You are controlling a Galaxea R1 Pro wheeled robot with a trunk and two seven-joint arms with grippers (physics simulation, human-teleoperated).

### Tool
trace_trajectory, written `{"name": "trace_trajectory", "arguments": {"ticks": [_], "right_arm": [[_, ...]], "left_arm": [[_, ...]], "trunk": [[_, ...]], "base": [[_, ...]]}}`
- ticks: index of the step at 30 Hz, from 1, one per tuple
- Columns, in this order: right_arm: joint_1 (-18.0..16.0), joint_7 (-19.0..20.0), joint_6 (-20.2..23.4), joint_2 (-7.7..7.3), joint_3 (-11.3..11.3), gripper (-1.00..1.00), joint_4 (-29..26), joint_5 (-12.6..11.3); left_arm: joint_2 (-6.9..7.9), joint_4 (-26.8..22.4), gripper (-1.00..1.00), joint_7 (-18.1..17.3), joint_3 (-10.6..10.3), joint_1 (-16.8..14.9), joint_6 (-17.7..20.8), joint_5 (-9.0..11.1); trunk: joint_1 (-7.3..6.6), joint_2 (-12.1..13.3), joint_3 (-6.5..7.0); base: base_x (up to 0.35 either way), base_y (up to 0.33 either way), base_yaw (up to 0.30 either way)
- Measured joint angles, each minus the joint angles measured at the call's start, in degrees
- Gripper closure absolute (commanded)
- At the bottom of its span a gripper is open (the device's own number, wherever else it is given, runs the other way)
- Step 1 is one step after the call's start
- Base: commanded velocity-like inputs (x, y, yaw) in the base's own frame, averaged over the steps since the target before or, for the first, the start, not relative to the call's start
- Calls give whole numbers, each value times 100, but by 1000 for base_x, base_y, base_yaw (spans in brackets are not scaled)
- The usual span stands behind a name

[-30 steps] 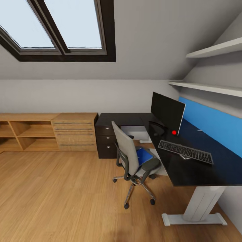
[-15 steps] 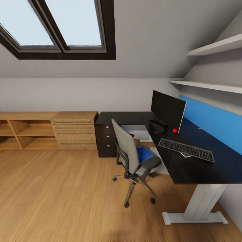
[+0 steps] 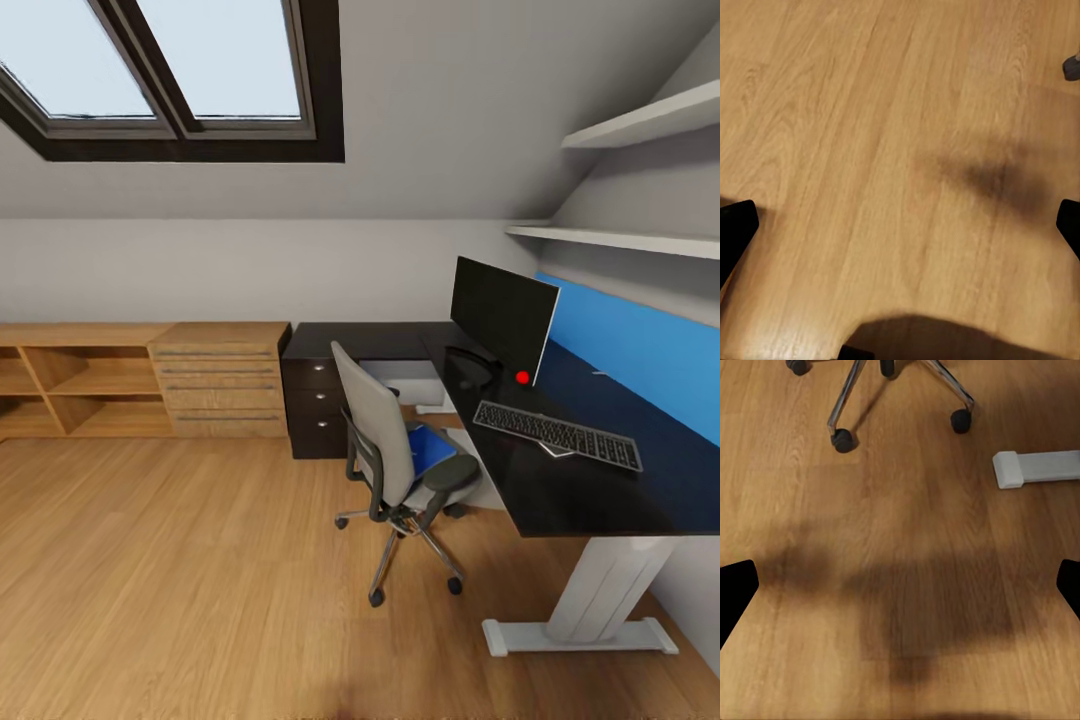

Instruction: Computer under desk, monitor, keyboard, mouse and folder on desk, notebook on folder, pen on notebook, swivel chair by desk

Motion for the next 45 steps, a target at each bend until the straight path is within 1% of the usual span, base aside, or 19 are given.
{"name": "trace_trajectory", "arguments": {"ticks": [5,14,25,27,29,33,38,45], "right_arm": [[0,0,-10,-2,1,-100,0,0],[0,-1,-196,-1,-6,-100,11,0],[0,-1,-224,1,-7,-100,11,0],[0,-1,-224,2,-5,-100,12,0],[0,-1,-225,2,-5,-100,17,0],[0,-2,-225,6,-6,-100,23,0],[0,-7,-225,8,-7,-100,30,0],[0,-6,-225,8,-7,-100,28,0]], "left_arm": [[0,0,-100,0,0,0,-1,0],[0,4,-100,1,0,0,-1,3],[7,3,-100,28,33,0,-1,7],[7,3,-100,85,35,0,-1,13],[8,1,-100,334,30,0,-1,20],[10,1,-100,521,23,0,-1,15],[8,0,-100,630,12,0,-1,14],[5,0,-100,667,7,0,-1,12]], "trunk": [[110,-201,-135],[308,-562,-378],[549,-1003,-667],[593,-1083,-709],[637,-1164,-747],[725,-1324,-820],[835,-1525,-898],[990,-1805,-990]], "base": [[0,0,0],[0,0,0],[0,0,0],[0,0,0],[0,0,0],[0,0,32],[0,0,135],[-37,-3,166]]}}
